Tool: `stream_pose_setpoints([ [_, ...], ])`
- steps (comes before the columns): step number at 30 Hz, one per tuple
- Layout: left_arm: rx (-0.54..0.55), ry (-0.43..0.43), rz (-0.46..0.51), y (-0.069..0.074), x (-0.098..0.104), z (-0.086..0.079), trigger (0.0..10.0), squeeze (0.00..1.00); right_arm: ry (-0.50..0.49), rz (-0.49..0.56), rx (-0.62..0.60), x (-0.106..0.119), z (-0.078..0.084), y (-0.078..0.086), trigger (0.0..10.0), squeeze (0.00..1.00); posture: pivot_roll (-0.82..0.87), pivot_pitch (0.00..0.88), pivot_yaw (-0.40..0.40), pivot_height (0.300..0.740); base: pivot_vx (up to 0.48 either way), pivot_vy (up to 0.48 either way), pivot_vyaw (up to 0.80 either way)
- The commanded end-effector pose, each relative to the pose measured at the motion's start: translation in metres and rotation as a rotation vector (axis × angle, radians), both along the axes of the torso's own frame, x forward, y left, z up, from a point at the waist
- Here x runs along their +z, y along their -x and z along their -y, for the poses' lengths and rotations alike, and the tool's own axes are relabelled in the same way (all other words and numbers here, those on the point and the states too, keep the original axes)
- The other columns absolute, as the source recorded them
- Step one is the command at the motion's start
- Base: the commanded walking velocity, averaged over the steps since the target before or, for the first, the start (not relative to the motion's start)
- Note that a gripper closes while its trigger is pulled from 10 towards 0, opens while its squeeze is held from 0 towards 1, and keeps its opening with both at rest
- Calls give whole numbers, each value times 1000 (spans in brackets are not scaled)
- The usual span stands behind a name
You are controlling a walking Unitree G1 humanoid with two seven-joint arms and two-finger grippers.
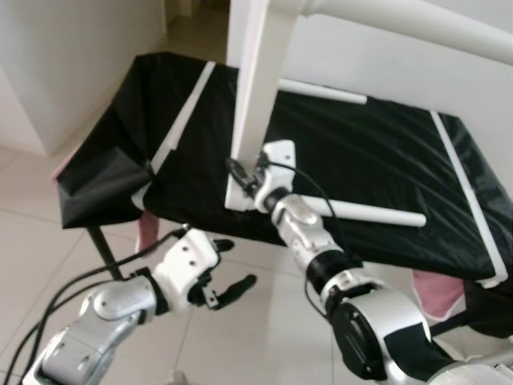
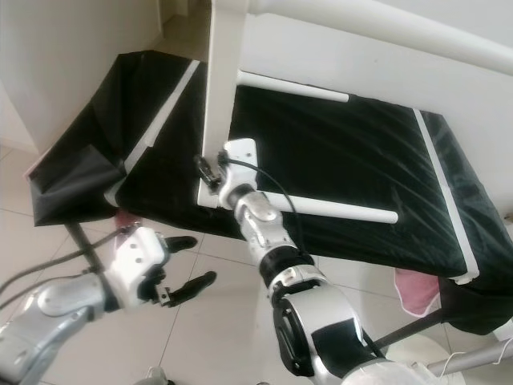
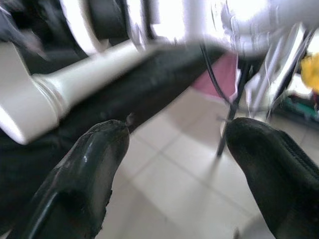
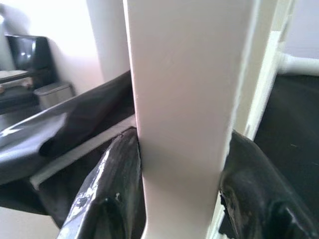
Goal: Building children table
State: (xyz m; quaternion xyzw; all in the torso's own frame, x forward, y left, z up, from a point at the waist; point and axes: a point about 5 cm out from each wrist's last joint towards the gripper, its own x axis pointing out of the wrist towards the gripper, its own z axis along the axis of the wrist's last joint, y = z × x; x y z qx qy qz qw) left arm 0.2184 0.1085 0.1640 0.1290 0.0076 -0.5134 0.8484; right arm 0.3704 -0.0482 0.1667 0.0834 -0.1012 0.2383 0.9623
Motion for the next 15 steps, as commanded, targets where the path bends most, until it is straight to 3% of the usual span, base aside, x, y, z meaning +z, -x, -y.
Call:
stream_pose_setpoints([
  [1, 60, 23, 30, -5, 2, 3, 10000, 0, -26, 9, -75, -1, 23, -2, 10000, 0, 199, 35, -126, 740, 0, 0, 0],
  [2, 60, 23, 30, -5, 2, 3, 10000, 0, -26, 9, -75, -1, 23, -2, 10000, 0, 199, 35, -126, 740, 0, 0, 0],
  [4, 91, 74, -5, -10, 2, 8, 10000, 0, -30, 28, -129, -5, 39, 3, 10000, 0, 177, 38, -117, 740, 0, 0, 0],
  [5, 91, 74, -5, -10, 2, 8, 10000, 0, -30, 28, -129, -5, 39, 3, 10000, 0, 177, 38, -117, 740, 0, 0, 0],
  [7, 113, 84, -20, -16, 2, 12, 10000, 0, -36, 39, -191, -8, 55, 9, 10000, 0, 161, 38, -110, 740, 0, 0, 0],
  [9, 119, 87, -18, -18, 2, 13, 10000, 0, -37, 42, -208, -9, 60, 11, 10000, 0, 161, 38, -110, 740, 0, 0, 0],
  [12, 125, 89, 25, -26, 6, 14, 10000, 0, -61, 61, -296, -7, 80, 18, 10000, 0, 137, 32, -95, 740, 0, 0, 0],
  [15, 99, 82, 35, -29, 7, 15, 10000, 0, -37, 54, -247, -7, 76, 19, 10000, 0, 126, 29, -88, 740, 0, 0, 0],
])
